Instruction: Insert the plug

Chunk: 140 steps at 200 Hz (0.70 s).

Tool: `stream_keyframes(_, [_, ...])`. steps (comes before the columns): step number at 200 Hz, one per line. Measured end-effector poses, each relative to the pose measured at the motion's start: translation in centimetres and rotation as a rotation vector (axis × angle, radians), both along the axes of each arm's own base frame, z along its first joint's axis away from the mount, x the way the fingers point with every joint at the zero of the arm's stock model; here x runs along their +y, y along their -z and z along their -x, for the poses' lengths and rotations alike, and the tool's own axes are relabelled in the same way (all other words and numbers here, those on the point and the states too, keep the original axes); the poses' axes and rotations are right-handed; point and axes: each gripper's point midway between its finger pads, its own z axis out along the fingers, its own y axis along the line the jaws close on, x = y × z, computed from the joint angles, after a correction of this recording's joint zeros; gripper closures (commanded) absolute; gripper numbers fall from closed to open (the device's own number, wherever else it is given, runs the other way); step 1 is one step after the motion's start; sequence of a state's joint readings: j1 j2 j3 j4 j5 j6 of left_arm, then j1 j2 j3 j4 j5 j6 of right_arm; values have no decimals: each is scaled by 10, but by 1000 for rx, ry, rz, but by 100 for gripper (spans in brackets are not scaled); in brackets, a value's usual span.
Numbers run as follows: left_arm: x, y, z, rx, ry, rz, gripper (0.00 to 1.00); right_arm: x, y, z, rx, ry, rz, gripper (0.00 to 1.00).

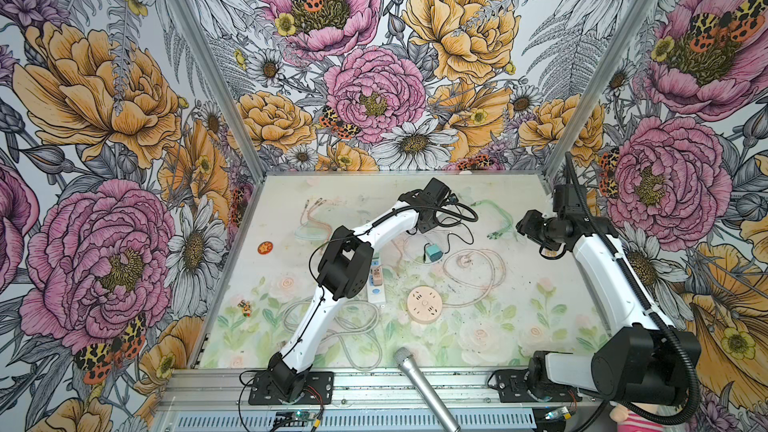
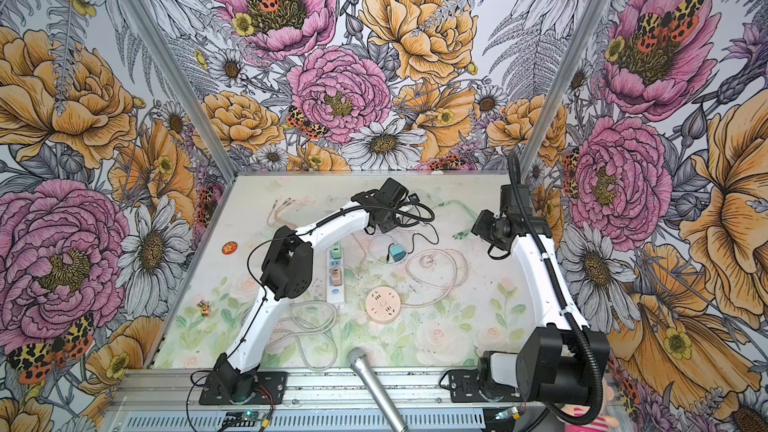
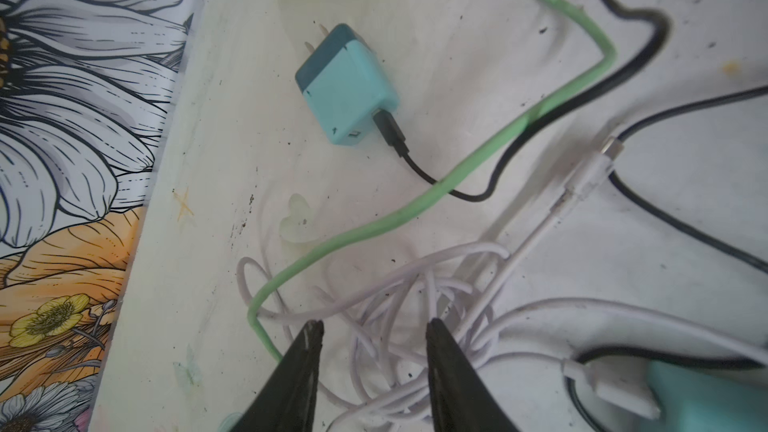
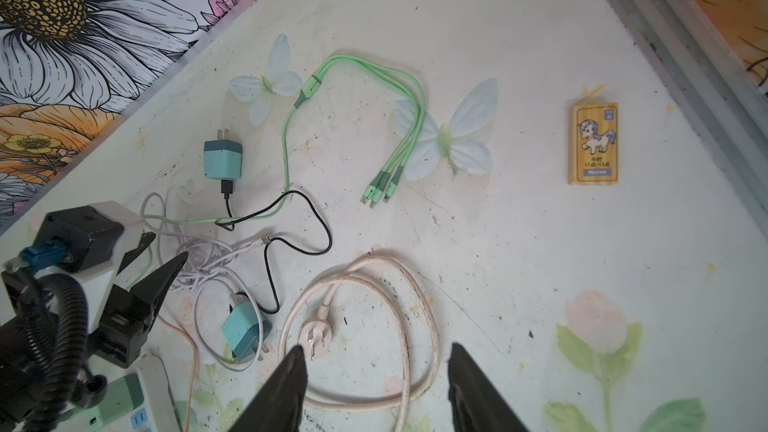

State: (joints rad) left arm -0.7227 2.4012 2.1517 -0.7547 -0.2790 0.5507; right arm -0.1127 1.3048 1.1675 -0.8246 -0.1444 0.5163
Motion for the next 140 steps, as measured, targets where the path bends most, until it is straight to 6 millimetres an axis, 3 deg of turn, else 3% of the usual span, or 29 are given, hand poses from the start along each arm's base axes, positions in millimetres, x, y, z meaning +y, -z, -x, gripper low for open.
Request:
stream_keyframes(36, [-3,-32,-3,-55,11,37,53,0,0,0,0,1,-1,45])
stream_keyframes(55, [-5,-40,-6,-77,38,33,50,1,1,0,2,3,-7,45])
stream_keyframes(97, [-11,-28,-9,-67,118,-3,48,2,5,-2,10,3,-18,45])
stream_keyframes(140, [-17,-15,-30,-61,149,24,48,3,6,-3,13,3,-27,45])
